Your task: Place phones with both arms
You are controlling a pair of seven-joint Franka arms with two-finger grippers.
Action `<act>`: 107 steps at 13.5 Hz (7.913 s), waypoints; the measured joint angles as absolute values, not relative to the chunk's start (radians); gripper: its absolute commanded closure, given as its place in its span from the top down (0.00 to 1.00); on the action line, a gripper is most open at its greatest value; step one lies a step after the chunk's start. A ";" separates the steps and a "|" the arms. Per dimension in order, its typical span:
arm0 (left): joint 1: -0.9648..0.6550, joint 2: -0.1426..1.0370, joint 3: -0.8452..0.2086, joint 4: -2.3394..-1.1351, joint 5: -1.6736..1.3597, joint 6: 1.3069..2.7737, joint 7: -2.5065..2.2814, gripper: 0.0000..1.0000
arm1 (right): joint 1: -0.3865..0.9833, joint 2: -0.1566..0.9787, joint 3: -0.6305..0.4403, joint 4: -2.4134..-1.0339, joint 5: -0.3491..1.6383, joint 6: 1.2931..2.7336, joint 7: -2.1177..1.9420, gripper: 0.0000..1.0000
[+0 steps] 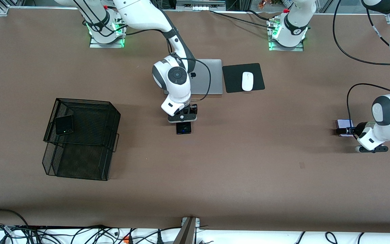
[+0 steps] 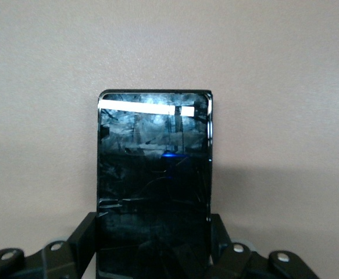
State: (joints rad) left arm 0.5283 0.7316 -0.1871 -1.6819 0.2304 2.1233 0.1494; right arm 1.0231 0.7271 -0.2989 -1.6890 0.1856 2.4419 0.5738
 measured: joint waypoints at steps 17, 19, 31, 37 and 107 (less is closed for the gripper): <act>0.445 0.628 -0.498 -1.473 0.216 1.747 0.055 0.09 | 0.902 0.325 -0.810 -1.877 0.190 1.974 -0.026 0.00; 0.319 0.633 -0.538 -1.474 0.212 1.750 -0.123 0.10 | 0.891 0.348 -0.810 -1.894 0.195 2.007 -0.039 0.00; -0.252 0.928 -0.531 -1.442 0.210 2.403 -0.764 1.00 | 0.864 0.464 -0.814 -1.826 0.342 2.014 -0.093 1.00; -0.228 0.857 -0.524 -1.382 0.217 2.185 -0.763 1.00 | 0.862 0.451 -0.859 -1.571 0.333 1.713 -0.091 1.00; 0.012 0.041 -0.042 -1.559 0.115 1.645 0.056 1.00 | 0.392 0.886 -0.529 -1.274 0.441 2.037 -0.278 1.00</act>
State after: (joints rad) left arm 0.0119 0.0411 -0.0420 -1.5591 0.1148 1.6451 0.0563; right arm 0.3920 0.8856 -0.5286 -1.2743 0.4406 2.0367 -0.2780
